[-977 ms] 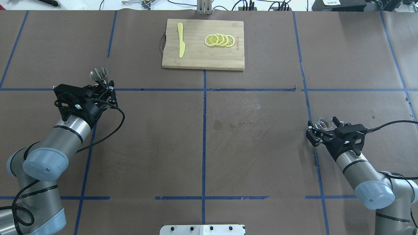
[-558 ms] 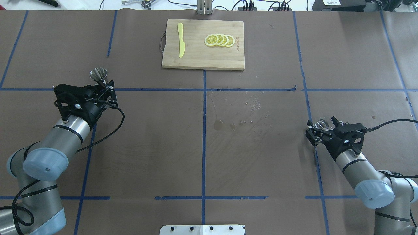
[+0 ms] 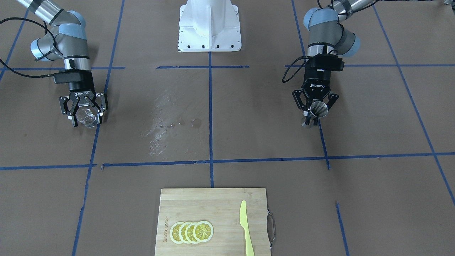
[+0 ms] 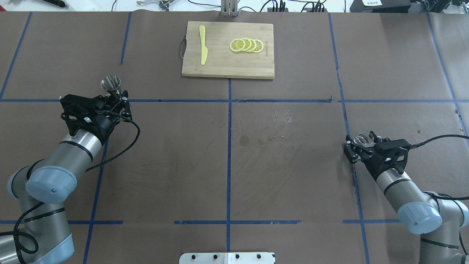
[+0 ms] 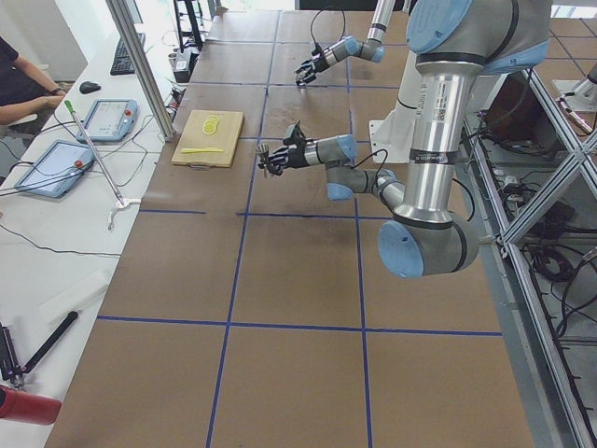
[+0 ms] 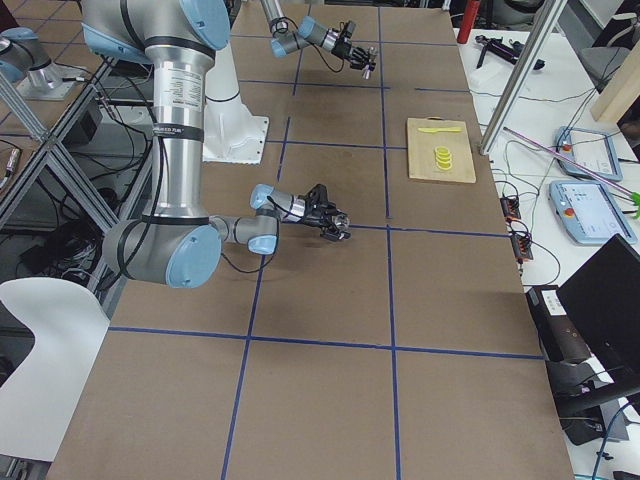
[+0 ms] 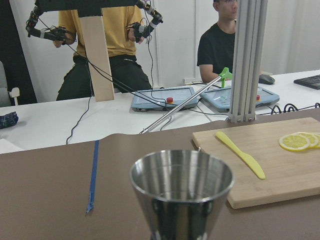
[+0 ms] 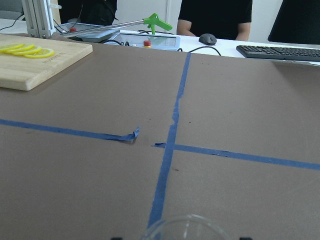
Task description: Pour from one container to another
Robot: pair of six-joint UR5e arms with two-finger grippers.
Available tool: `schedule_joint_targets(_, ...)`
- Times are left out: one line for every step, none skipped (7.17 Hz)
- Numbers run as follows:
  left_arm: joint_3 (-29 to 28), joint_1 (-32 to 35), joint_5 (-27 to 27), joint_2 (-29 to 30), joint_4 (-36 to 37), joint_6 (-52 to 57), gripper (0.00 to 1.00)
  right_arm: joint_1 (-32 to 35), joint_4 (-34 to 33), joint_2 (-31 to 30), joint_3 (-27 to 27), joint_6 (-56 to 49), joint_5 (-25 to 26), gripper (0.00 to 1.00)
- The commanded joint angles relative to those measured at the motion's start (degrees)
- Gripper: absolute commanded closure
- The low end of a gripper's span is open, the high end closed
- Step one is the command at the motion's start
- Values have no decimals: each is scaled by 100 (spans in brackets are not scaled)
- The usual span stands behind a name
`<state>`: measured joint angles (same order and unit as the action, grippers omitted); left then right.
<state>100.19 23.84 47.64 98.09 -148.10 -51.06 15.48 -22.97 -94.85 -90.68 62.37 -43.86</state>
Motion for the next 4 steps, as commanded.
schedule_joint_targets(0, 7, 0, 0, 9, 0, 100, -1, 4, 2, -2, 3, 0, 47)
schedule_joint_targets(0, 7, 0, 0, 9, 0, 100, -1, 4, 11, -2, -5, -9, 63)
schedule_joint_targets(0, -2, 0, 0, 0, 0, 100, -1, 4, 11, -11, -14, -26, 81)
schedule_joint_targets(0, 7, 0, 9, 0, 0, 100, 95, 30, 2, -72, -23, -174, 100)
